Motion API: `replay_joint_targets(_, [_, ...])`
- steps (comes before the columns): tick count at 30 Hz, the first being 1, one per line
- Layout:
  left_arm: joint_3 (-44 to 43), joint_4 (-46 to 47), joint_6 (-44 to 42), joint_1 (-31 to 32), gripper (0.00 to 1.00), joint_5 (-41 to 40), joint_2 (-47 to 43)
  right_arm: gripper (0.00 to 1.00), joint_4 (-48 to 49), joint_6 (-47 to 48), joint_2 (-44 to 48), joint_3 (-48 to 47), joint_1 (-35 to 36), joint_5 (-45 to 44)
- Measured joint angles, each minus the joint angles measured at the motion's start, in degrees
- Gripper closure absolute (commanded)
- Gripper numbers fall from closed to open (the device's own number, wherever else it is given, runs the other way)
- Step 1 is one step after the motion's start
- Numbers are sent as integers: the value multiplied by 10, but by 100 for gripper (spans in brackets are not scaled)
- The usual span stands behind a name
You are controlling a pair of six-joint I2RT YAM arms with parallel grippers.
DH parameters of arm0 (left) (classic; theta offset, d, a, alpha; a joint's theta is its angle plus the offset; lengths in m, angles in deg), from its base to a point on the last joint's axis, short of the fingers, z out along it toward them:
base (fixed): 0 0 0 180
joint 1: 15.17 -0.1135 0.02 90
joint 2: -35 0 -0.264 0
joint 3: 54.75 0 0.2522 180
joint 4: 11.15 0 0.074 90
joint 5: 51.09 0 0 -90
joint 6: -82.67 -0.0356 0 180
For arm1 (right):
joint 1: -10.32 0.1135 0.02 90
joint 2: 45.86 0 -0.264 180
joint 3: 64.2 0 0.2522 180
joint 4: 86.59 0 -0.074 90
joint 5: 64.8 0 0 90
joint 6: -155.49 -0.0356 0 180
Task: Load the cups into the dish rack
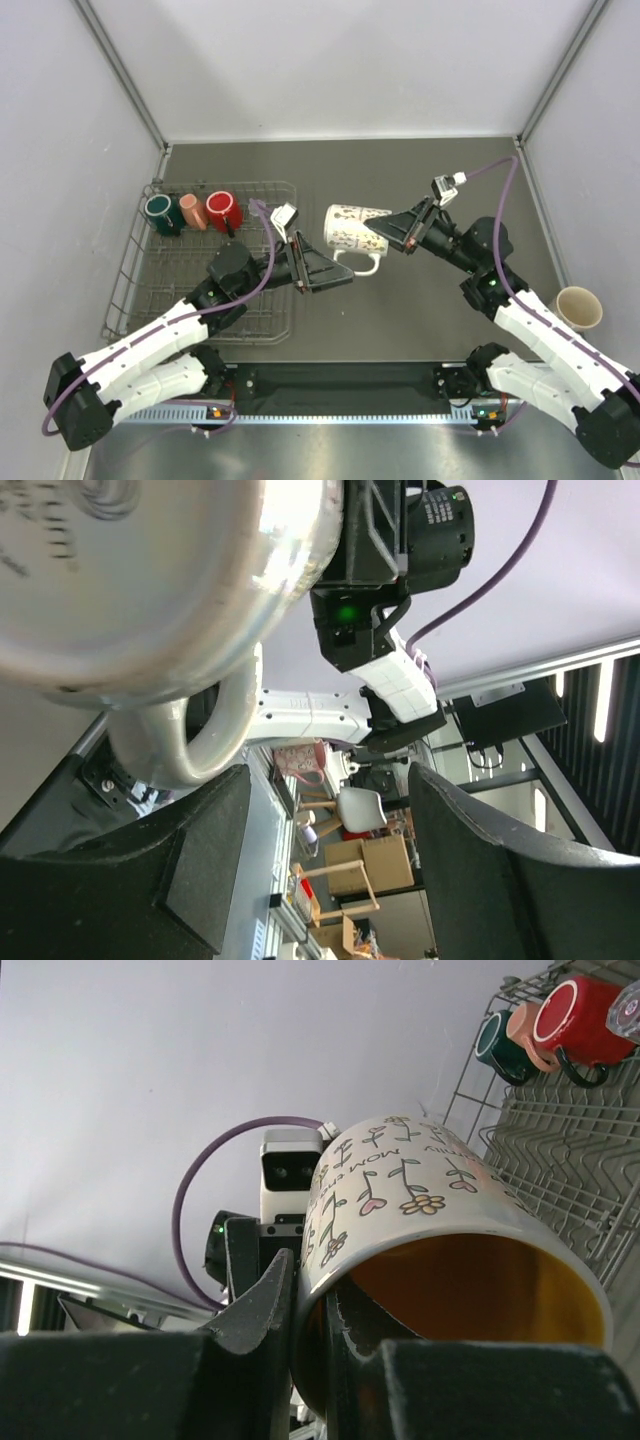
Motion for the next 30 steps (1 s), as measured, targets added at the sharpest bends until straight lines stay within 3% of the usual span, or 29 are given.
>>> replay_joint_targets(12, [-2, -24, -8, 2, 36, -33, -9, 100, 41, 7, 9, 44, 48, -69])
replay_joint_targets(21, [-3, -102, -38, 3, 32, -50, -78, 100, -10, 60, 24, 2, 49, -86])
replay_joint_targets(30, [-2, -87, -30, 7, 35, -50, -48, 100, -6, 69, 16, 2, 85, -107])
